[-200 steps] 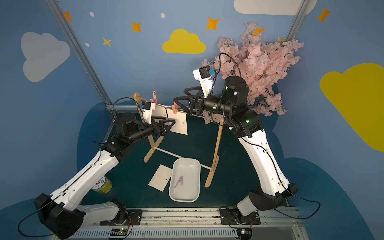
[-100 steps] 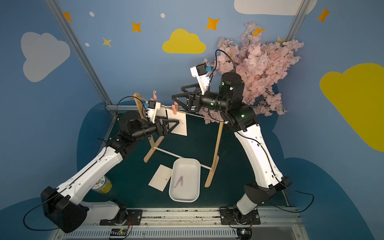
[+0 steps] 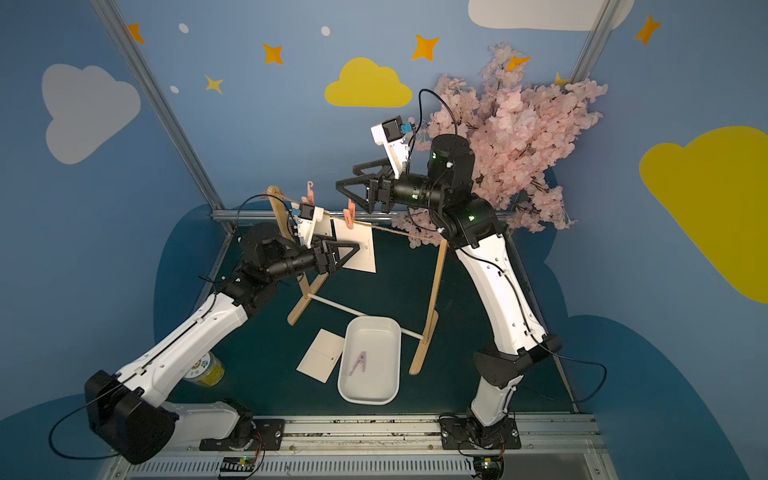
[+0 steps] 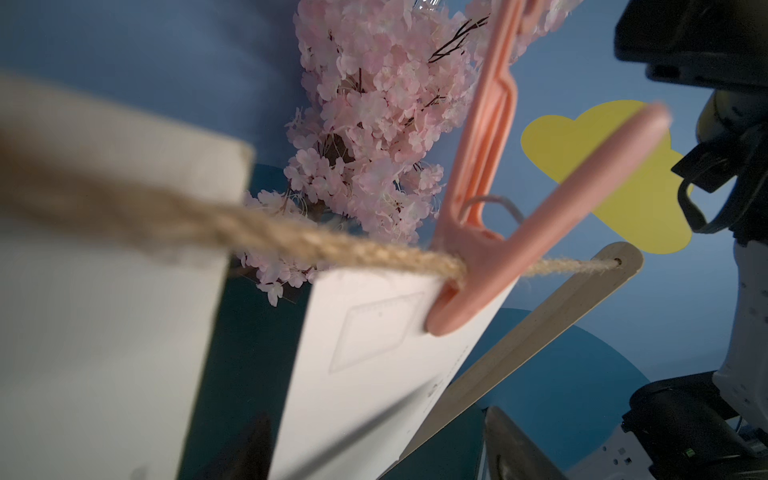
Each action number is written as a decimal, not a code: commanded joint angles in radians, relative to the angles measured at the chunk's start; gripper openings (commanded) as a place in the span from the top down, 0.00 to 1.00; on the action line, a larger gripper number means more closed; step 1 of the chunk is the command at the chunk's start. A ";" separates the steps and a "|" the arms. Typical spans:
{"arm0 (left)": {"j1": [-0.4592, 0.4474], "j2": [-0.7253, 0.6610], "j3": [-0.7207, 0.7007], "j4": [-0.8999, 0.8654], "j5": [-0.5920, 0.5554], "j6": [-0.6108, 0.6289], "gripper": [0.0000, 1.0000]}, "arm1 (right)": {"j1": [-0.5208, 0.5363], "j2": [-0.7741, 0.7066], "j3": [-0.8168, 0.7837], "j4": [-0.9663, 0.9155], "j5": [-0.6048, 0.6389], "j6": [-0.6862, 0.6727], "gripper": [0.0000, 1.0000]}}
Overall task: Remove the postcards from the strings
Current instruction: Pinch the postcard on the clothesline.
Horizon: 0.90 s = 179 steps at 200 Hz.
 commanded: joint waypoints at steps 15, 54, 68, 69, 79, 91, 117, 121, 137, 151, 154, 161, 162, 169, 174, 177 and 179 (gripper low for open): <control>0.003 0.001 -0.030 0.041 0.017 -0.001 0.22 | -0.002 0.036 0.038 -0.024 -0.015 -0.001 0.17; 0.003 0.001 -0.051 0.075 0.026 -0.010 0.25 | 0.001 0.072 0.071 -0.072 -0.002 -0.026 0.18; 0.002 0.001 -0.053 0.084 0.033 -0.010 0.28 | 0.003 0.076 0.072 -0.071 -0.002 -0.027 0.17; 0.003 0.002 -0.053 0.084 0.035 -0.009 0.29 | 0.003 0.077 0.072 -0.072 -0.002 -0.028 0.18; 0.003 -0.002 -0.055 0.092 0.039 -0.006 0.32 | 0.004 0.079 0.072 -0.075 -0.001 -0.031 0.18; 0.003 -0.006 -0.056 0.098 0.048 -0.002 0.38 | 0.004 0.081 0.072 -0.080 0.001 -0.035 0.18; 0.002 -0.010 -0.061 0.105 0.064 0.004 0.54 | 0.005 0.086 0.071 -0.090 -0.005 -0.042 0.18; 0.002 -0.010 -0.061 0.106 0.067 0.004 0.56 | 0.004 0.087 0.072 -0.092 -0.007 -0.045 0.18; 0.003 -0.012 -0.064 0.107 0.066 0.005 0.62 | 0.004 0.091 0.072 -0.095 -0.008 -0.049 0.18; 0.003 -0.013 -0.067 0.110 0.072 0.007 0.70 | 0.004 0.095 0.072 -0.095 -0.006 -0.049 0.18; 0.004 -0.013 -0.067 0.111 0.073 0.007 0.72 | 0.004 0.097 0.073 -0.095 -0.006 -0.050 0.17; 0.003 -0.012 -0.068 0.112 0.076 0.007 0.76 | 0.004 0.100 0.076 -0.098 -0.006 -0.051 0.18; 0.003 -0.011 -0.067 0.112 0.075 0.008 0.76 | 0.004 0.101 0.077 -0.099 -0.006 -0.051 0.17; 0.003 -0.012 -0.068 0.111 0.080 0.010 0.80 | 0.004 0.105 0.082 -0.102 -0.006 -0.052 0.17; 0.002 -0.013 -0.067 0.111 0.082 0.012 0.83 | 0.004 0.108 0.085 -0.105 -0.007 -0.053 0.17; 0.003 -0.013 -0.068 0.110 0.083 0.013 0.84 | 0.004 0.110 0.090 -0.105 -0.008 -0.053 0.17; 0.003 -0.013 -0.068 0.109 0.083 0.014 0.84 | 0.004 0.111 0.091 -0.107 -0.008 -0.053 0.17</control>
